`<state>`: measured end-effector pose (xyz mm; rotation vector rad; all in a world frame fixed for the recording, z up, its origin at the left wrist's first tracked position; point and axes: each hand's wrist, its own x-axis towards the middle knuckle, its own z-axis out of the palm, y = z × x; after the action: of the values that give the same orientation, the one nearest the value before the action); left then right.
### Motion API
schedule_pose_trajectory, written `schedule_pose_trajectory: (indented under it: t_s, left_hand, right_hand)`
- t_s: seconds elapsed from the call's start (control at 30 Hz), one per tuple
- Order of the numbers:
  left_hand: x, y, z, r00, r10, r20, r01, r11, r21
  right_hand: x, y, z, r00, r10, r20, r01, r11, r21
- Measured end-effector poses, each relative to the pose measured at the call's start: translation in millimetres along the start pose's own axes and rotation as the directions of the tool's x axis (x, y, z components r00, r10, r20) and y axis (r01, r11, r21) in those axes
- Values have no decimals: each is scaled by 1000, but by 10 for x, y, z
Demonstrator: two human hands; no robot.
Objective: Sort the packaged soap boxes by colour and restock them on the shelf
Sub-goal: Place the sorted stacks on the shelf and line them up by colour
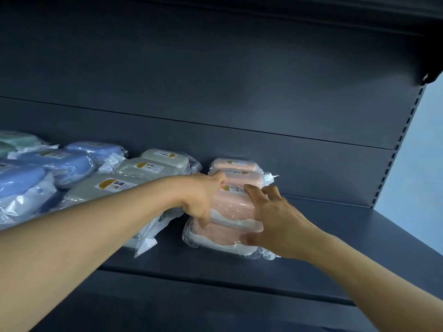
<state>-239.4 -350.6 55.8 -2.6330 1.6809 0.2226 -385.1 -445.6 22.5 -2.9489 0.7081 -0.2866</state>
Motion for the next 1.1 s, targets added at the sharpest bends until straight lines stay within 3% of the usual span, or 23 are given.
schedule_pose_trajectory:
  t_s: [0.27,0.47,0.63,0.7,0.83,1.1]
  left_hand:
    - [-19,-67,20,997,-68,20,70,990,-123]
    - [-146,-114,-218,994,-98,-55,88,983,-159]
    - [-355,-195,-375,981,-140,-131,116,978,-173]
    - [-457,-273,-423,974,-169,-152,140,973,-184]
    - [-685,-495,-517,960,-212,-184,169,960,-225]
    - [-1025,-999,-403,968,-235,-83,229,971,-70]
  right_hand:
    - [-62,204,-136,996,-54,78,40,985,170]
    - [148,382,-390,994,-65,-89,81,979,186]
    - [382,429,-319,994,-108,-10,107,966,236]
    - [407,420,-334,994,-98,-40,105,959,265]
    - [337,182,-444,971,-150,-185,203,928,313]
    - [272,-563,-455,926,-322,-196,358,915,189]
